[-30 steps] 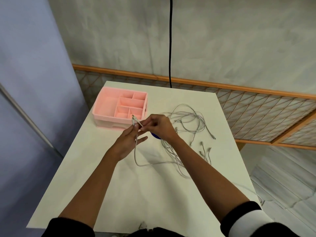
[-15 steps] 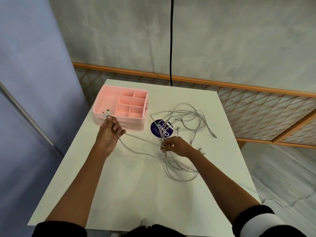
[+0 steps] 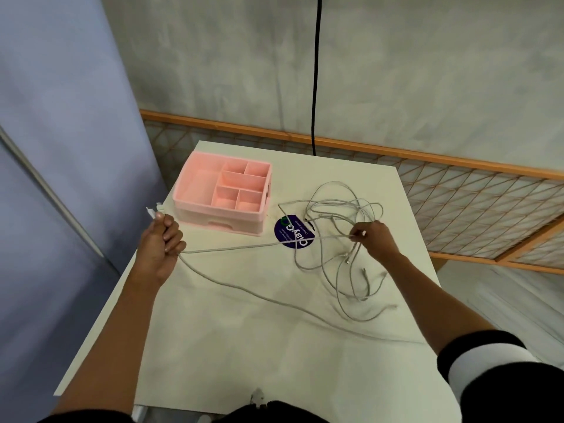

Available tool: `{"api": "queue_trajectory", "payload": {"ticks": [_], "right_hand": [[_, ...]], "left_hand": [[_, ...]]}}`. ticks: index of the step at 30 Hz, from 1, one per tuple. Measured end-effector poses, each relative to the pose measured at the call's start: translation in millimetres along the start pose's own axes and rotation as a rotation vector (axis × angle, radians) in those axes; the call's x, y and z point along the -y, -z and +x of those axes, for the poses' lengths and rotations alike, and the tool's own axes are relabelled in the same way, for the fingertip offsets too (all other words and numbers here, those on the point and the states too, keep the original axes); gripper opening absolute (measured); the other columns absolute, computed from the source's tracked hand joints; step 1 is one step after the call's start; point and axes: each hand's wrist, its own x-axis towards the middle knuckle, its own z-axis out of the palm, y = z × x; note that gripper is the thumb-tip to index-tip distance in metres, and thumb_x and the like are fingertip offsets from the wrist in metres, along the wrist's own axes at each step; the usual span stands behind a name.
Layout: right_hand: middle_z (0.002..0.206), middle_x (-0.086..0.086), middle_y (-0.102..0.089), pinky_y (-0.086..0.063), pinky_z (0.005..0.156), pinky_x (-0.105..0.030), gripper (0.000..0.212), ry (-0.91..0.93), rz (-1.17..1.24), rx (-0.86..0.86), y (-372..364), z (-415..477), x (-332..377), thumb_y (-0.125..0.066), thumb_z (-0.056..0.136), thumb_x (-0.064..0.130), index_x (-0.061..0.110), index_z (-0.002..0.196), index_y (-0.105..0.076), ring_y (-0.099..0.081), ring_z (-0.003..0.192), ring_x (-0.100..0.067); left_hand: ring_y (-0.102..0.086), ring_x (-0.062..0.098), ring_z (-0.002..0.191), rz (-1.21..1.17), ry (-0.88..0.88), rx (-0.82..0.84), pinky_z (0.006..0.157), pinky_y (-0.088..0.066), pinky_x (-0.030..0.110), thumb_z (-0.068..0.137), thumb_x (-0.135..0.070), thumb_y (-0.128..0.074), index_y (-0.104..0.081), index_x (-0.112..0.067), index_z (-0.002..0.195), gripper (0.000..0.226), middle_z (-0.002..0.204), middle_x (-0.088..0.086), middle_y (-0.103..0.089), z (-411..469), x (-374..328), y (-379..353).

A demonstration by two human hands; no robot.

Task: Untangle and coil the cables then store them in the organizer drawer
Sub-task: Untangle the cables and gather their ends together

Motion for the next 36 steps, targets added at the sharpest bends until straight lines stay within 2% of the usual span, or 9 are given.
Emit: {"api": "queue_trajectory", "payload": {"ticks": [4, 9, 15, 18, 22, 26, 28, 31, 36], "right_hand": [[0.080, -0.011, -0.071, -0.039, 0.074, -0.034, 0.003, -0.038, -0.040, -0.071, 12.8, 0.8, -14.1, -0.071, 0.081, 0.010, 0.008, 0.083, -0.073, -0.056, 0.088, -0.034], [0.080, -0.005, -0.074, -0.042, 0.082, -0.044, 0.013, 0.053, 0.001, -0.177, 17.9, 2.5, 12.6, -0.071, 0.081, 0.026, 0.015, 0.086, -0.076, -0.057, 0.087, -0.029], [0.088, 0.003, -0.075, -0.037, 0.089, -0.035, 0.018, 0.249, 0.091, 0.003, 30.9, 17.6, 74.5, -0.073, 0.079, 0.033, 0.020, 0.089, -0.077, -0.060, 0.084, -0.016], [0.084, -0.002, -0.073, -0.038, 0.067, -0.006, 0.016, 0.322, 0.170, 0.148, 35.0, 13.6, 100.3, -0.074, 0.079, 0.021, 0.011, 0.092, -0.077, -0.055, 0.069, -0.001], [0.089, -0.004, -0.074, -0.048, 0.066, -0.017, 0.015, 0.344, 0.275, 0.285, 23.6, 7.1, 120.7, -0.075, 0.079, 0.018, 0.013, 0.093, -0.076, -0.064, 0.081, -0.010], [0.092, -0.002, -0.074, -0.052, 0.068, -0.026, 0.016, 0.341, 0.341, 0.298, 14.8, 4.4, 125.8, -0.075, 0.078, 0.019, 0.014, 0.094, -0.076, -0.064, 0.086, -0.013], [0.090, -0.002, -0.073, -0.048, 0.066, -0.022, 0.014, 0.355, 0.291, 0.301, 9.7, 3.6, 121.6, -0.075, 0.078, 0.018, 0.013, 0.092, -0.076, -0.060, 0.079, -0.007], [0.081, -0.005, -0.070, -0.042, 0.068, -0.022, 0.013, 0.301, 0.199, 0.257, -0.5, -2.8, 98.1, -0.074, 0.080, 0.016, 0.008, 0.089, -0.076, -0.053, 0.068, -0.006], [0.079, -0.005, -0.071, -0.038, 0.063, -0.006, 0.013, 0.141, 0.278, 0.155, -7.5, -15.4, 59.7, -0.075, 0.076, 0.006, 0.001, 0.087, -0.075, -0.056, 0.062, 0.013]], "left_hand": [[-0.007, 0.012, 0.047, 0.014, -0.033, -0.060, 0.040, -0.015, 0.015, 0.103, -0.034, -0.031, -0.041, -0.023, 0.065, 0.041, 0.044, -0.012, -0.030, -2.5, -6.7, 12.2], [-0.011, 0.008, 0.043, 0.193, -0.040, -0.052, 0.039, -0.015, 0.015, 0.105, -0.033, -0.029, -0.040, -0.019, 0.070, 0.039, 0.046, -0.013, -0.032, -7.7, 4.8, -2.7], [-0.031, 0.000, 0.041, 0.485, -0.026, 0.065, 0.040, -0.023, 0.012, 0.105, -0.031, -0.028, -0.043, -0.019, 0.074, 0.036, 0.051, -0.010, -0.048, -14.3, 25.8, -51.7], [-0.053, 0.001, 0.061, 0.630, -0.014, 0.129, 0.047, -0.029, 0.014, 0.104, -0.034, -0.029, -0.044, -0.021, 0.075, 0.035, 0.078, -0.008, -0.068, -19.6, 34.5, -77.1], [-0.059, 0.005, 0.105, 0.713, 0.037, 0.286, 0.046, -0.038, 0.015, 0.104, -0.030, -0.030, -0.057, -0.016, 0.104, 0.031, 0.114, -0.006, -0.066, -23.1, 49.7, -104.6], [-0.059, 0.008, 0.076, 0.786, 0.090, 0.379, 0.049, -0.039, 0.016, 0.105, -0.029, -0.029, -0.049, -0.011, 0.091, 0.031, 0.081, 0.001, -0.064, -25.0, 63.2, -112.5], [-0.040, 0.008, 0.058, 0.744, 0.080, 0.371, 0.049, -0.029, 0.015, 0.105, -0.029, -0.028, -0.042, -0.016, 0.080, 0.031, 0.065, -0.002, -0.044, -24.4, 62.1, -111.9], [-0.028, 0.002, 0.050, 0.708, 0.010, 0.333, 0.047, -0.021, 0.015, 0.104, -0.032, -0.027, -0.041, -0.020, 0.077, 0.033, 0.057, -0.013, -0.035, -15.6, 48.2, -102.6], [-0.026, 0.001, 0.048, 0.752, 0.000, 0.390, 0.045, -0.022, 0.011, 0.103, -0.033, -0.029, -0.041, -0.019, 0.075, 0.034, 0.051, -0.015, -0.035, -10.5, 30.5, -78.2]]}}
